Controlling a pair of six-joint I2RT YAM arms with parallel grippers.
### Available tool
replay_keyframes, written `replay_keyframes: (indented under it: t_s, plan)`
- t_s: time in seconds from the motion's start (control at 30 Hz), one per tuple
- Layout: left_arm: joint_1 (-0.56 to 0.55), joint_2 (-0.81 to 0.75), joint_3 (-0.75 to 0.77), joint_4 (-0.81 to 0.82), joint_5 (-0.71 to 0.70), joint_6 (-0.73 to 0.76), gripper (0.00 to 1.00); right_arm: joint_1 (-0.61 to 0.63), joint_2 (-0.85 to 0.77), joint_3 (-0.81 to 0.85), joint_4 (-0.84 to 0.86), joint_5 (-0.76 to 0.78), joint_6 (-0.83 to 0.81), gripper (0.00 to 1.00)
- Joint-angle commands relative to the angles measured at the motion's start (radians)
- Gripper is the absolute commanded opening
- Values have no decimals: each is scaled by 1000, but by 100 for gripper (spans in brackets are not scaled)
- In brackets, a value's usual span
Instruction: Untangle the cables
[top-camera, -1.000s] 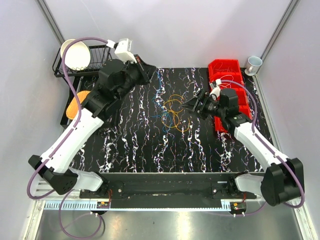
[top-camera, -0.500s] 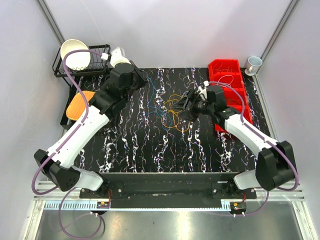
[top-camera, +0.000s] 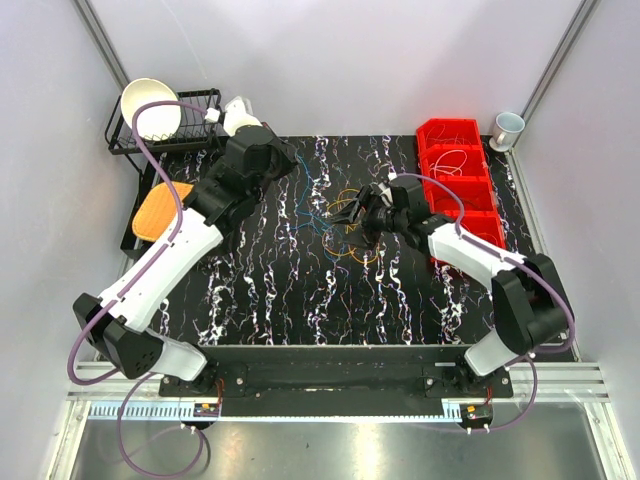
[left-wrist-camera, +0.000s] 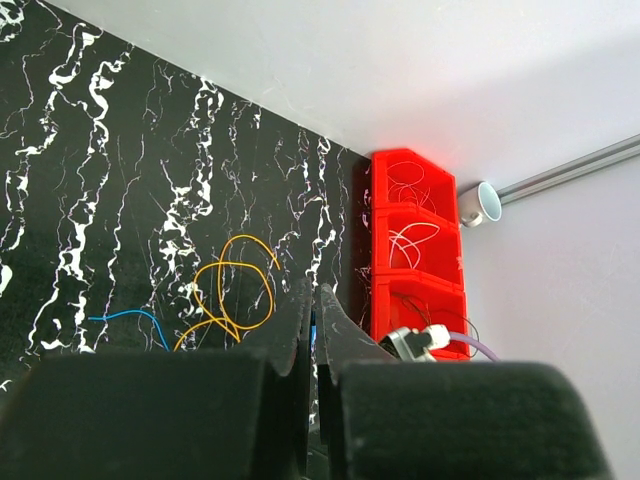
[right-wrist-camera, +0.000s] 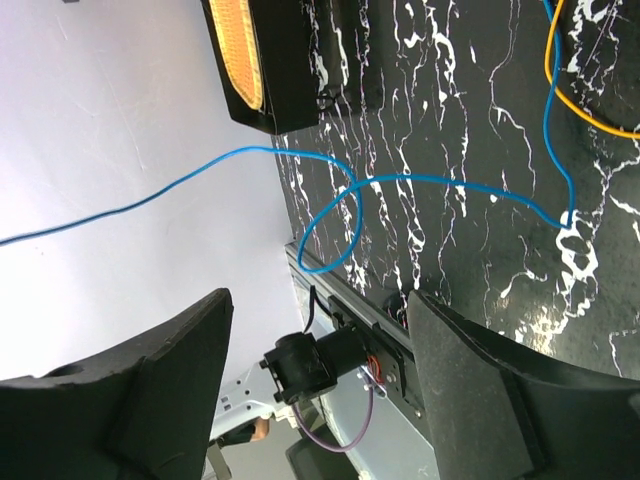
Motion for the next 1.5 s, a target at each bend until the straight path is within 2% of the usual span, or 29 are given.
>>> replay_keyframes:
  t_s: [0.0,0.1,0.13,0.43,0.47,0.5,0.6,0.7,0.77,0.93,0.97,1.0,1.03,1.1,1.17,1.47]
  plan:
    - [6,0,2,36,-25,-10,0,19,41,58,79,30,41,75]
    - [8,2,1,36,-22,-10,0,24,72,72,93,37,47,73]
    - [8,2,1,37,-20,-9,0,25,87,75,100,38,50,69]
    - [9,15,4,36,-4,-4,0,44,151,124,120,41,61,57]
    - [9,17,2,34,-2,-4,0,45,153,127,120,42,59,52]
    - [11,17,2,36,1,-6,0,48,156,125,123,41,59,39]
    - [9,26,11,34,9,5,0,48,153,122,125,41,59,17]
    - [9,32,16,31,10,11,0,48,139,121,119,45,56,4]
    - [9,31,15,25,13,10,0,48,127,121,111,51,50,0]
    - [11,9,-10,17,6,-1,0,48,105,119,94,51,46,1]
    - [12,6,-13,19,1,-3,0,48,102,118,88,51,43,4]
    - [14,3,-13,16,0,-1,0,48,92,116,71,54,40,13]
    - [12,-3,-13,16,0,2,0,48,89,112,62,59,30,34]
    - [15,-8,-15,14,-2,5,0,47,75,106,42,82,21,48]
    - [14,-11,-18,13,-2,5,0,48,75,101,34,96,10,54]
    - [14,-20,-36,14,4,-7,0,48,70,66,37,97,7,56]
